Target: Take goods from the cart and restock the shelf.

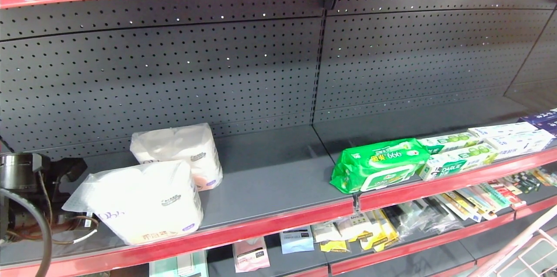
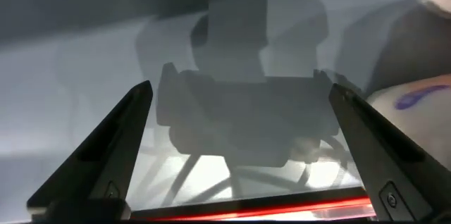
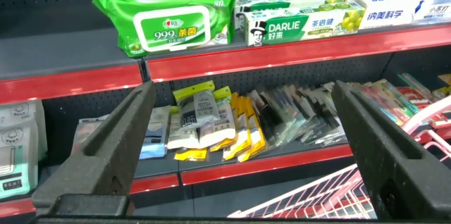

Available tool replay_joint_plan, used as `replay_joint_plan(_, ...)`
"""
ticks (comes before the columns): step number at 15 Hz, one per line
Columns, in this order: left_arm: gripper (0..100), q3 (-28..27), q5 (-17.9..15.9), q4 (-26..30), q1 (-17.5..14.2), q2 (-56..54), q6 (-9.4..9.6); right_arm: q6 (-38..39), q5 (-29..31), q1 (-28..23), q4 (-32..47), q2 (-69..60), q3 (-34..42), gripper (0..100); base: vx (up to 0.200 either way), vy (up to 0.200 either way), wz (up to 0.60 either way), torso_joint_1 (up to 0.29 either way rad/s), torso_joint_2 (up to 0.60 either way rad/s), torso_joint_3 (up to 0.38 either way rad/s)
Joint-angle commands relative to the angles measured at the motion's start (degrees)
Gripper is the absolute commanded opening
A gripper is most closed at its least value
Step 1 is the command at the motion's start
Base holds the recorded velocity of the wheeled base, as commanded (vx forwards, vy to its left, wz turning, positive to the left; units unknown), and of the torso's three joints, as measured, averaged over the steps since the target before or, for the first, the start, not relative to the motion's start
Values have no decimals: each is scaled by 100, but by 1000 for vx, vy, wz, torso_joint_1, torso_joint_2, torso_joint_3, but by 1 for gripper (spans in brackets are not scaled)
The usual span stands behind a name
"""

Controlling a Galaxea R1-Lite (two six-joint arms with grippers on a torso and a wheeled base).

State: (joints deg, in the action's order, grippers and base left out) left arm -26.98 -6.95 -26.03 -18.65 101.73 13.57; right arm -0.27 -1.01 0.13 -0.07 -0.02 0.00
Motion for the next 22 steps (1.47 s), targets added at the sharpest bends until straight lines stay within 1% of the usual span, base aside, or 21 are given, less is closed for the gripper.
replay_joint_plan(1, 100, -9, 1, 1, 116, 13, -3, -8, -4, 4, -1, 2, 0, 100, 0, 0, 0, 0, 0, 0)
replay_joint_plan(8, 100, -44, 1, 1, 301, 66, -3, -8, -4, 4, -1, 2, 0, 100, 0, 0, 0, 0, 0, 0)
replay_joint_plan(22, 100, -88, -8, 54, 468, 110, 23, -8, -4, 4, -1, 2, 0, 100, 0, 0, 0, 0, 0, 0)
